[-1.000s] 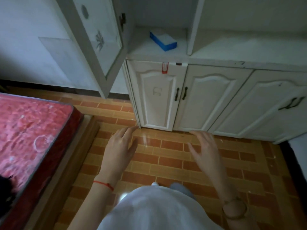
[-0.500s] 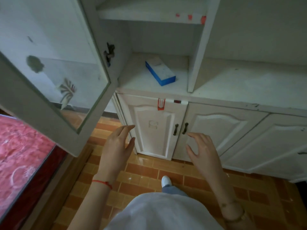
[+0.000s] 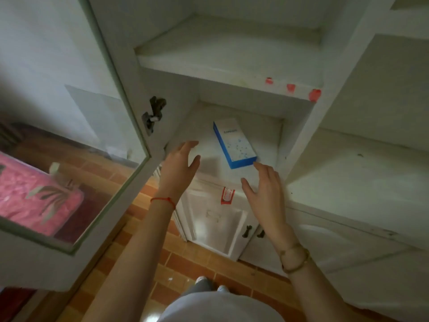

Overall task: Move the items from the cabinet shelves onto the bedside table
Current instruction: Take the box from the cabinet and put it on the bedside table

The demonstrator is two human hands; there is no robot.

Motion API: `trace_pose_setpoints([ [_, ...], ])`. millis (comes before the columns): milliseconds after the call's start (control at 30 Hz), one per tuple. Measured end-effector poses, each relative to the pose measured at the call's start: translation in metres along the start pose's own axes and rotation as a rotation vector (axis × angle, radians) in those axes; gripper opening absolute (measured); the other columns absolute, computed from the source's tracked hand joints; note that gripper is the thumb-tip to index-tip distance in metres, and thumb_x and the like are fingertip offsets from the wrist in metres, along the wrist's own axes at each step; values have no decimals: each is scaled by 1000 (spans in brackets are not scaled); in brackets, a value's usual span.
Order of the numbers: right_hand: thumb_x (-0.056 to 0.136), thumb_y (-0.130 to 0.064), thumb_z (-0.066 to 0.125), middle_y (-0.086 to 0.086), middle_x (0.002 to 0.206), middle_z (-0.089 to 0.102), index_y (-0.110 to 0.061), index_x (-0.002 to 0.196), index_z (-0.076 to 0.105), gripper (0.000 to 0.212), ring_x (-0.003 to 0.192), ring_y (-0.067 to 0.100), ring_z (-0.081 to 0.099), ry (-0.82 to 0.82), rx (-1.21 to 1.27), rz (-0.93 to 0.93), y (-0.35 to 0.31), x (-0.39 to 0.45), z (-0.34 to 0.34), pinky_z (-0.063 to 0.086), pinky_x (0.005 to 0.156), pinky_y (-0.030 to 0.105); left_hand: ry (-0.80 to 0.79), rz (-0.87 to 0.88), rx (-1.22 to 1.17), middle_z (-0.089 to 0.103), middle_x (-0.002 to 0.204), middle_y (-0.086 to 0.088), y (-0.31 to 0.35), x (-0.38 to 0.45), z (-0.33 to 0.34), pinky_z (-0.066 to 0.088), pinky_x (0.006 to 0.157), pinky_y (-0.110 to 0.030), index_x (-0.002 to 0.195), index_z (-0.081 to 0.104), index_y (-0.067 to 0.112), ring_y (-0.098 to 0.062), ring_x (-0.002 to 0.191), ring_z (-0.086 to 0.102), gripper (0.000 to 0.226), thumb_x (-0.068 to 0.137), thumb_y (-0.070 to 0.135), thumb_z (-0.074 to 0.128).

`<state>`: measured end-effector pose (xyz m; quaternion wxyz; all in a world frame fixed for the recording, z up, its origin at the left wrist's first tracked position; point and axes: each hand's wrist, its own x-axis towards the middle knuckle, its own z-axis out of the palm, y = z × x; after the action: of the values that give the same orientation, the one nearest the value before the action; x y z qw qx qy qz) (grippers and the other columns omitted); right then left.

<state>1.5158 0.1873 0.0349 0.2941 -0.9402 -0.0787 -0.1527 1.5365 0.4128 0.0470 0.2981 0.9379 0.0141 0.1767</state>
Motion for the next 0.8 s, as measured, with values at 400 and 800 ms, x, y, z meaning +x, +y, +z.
trace_pose_setpoints([
  [400,74,-52,72,10,128,50,-7,132,43,79,116,25,45,92,-63,280,0,73,71,46,96,39,-152,-9,-140,58,134,-14,-30,128,43,46,98,-32,133,55,6,-27,118,58,40,95,16,59],
  [800,74,-27,80,-2,142,41,-28,145,30,86,127,16,43,-218,252,300,29,66,44,47,101,43,-208,-107,-220,62,127,-13,-48,114,54,49,91,-32,134,56,9,-26,112,61,42,97,29,58],
])
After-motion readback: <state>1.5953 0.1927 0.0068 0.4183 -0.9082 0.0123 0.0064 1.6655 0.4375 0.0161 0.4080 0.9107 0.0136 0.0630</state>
